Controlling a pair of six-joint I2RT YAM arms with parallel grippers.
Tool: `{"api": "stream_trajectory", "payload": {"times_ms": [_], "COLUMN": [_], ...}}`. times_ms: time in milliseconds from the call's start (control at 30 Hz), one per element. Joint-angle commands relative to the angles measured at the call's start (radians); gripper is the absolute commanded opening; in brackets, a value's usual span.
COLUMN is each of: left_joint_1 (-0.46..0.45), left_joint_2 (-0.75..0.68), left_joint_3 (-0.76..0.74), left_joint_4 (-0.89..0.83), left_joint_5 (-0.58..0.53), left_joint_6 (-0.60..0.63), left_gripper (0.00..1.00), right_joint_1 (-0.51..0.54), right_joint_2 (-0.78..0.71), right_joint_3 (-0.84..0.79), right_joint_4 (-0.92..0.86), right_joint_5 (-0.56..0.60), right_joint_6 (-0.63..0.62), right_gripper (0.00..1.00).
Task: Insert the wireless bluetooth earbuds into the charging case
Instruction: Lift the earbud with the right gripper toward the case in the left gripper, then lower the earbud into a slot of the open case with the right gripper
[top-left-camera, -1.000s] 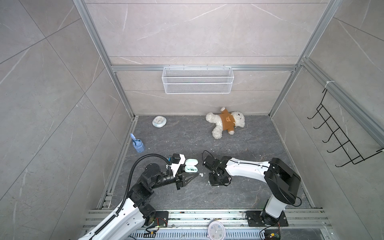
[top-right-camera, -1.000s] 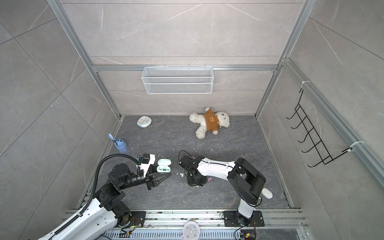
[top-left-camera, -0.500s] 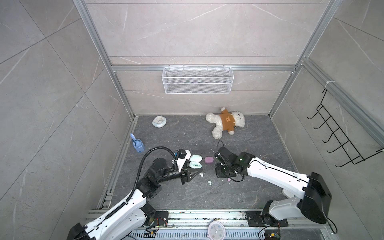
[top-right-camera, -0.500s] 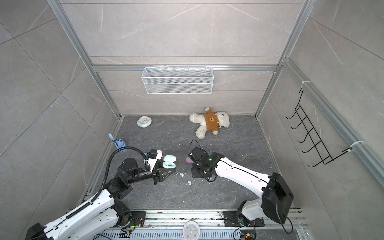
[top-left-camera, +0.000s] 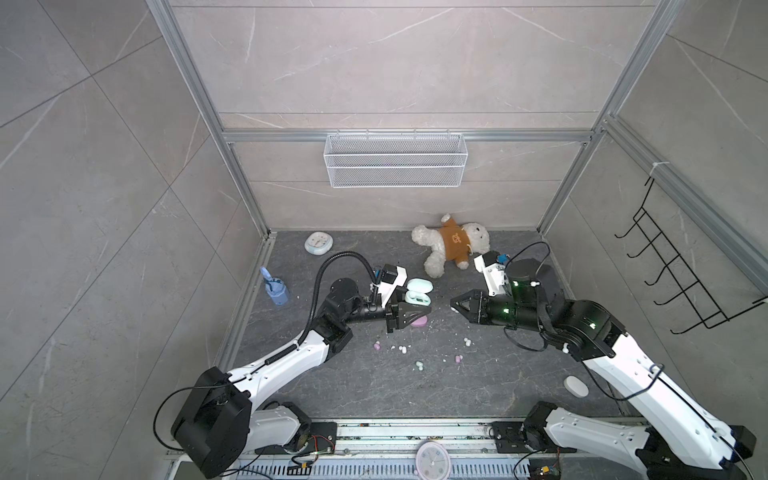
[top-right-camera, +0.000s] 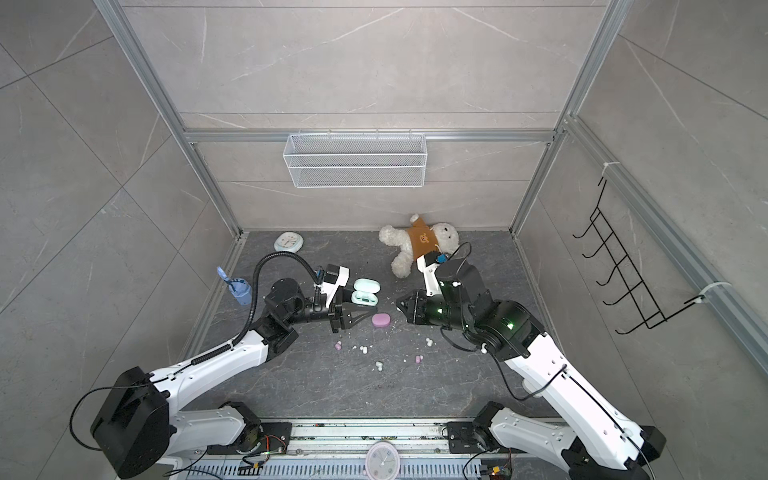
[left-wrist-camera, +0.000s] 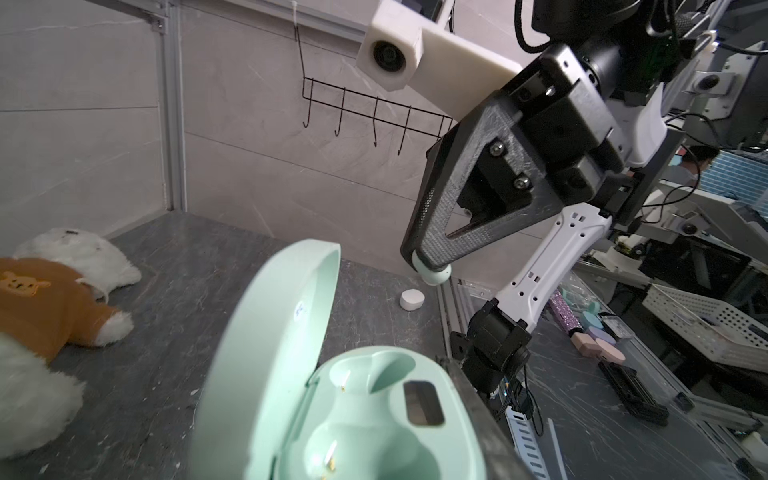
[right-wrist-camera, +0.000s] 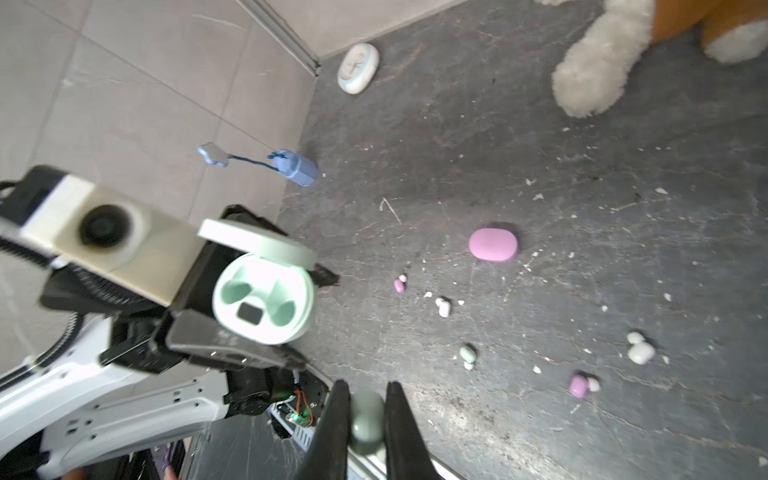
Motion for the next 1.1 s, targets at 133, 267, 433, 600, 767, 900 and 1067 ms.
{"api": "stream_trajectory", "payload": {"times_ms": [133,267,433,600,767,900,1067], "left_joint_1": [0.002,0.001,-0.005,-0.007,-0.009,-0.013,-0.024], "left_joint_2": [0.094,0.113,0.098,0.075,0.062,0.053,0.052], "left_joint_3": [0.121,0.126,0.116,0.105,0.097,0.094,0.09], "left_joint_4": [0.221,0.255,0.259,0.252,0.248,0.251,0.252], "left_joint_5": [0.154,0.17,0.177,0.179,0.185,0.185,0.187], "left_joint_6": [-0.088,-0.113,-0.121,-0.123,-0.121,-0.121,-0.115], "left_gripper": [0.18,0.18,0.19,0.19,0.19,0.19,0.19], "right_joint_1": [-0.006,-0.006,-0.007,-0.007,-0.007,-0.014,-0.014], "right_joint_2": [0.005,0.028,0.062,0.081,0.089,0.085,0.087], "right_joint_3": [0.07,0.077,0.088,0.078,0.082,0.073,0.073], "right_joint_4": [0.088,0.141,0.176,0.211,0.212,0.203,0.207], "right_joint_5": [-0.168,-0.21,-0.233,-0.248,-0.244,-0.237,-0.236], "right_joint_6": [-0.023,-0.011,-0.007,0.005,0.008,0.007,0.011], "right_gripper": [0.12,0.13,0.13,0.13,0.13,0.13,0.14]}}
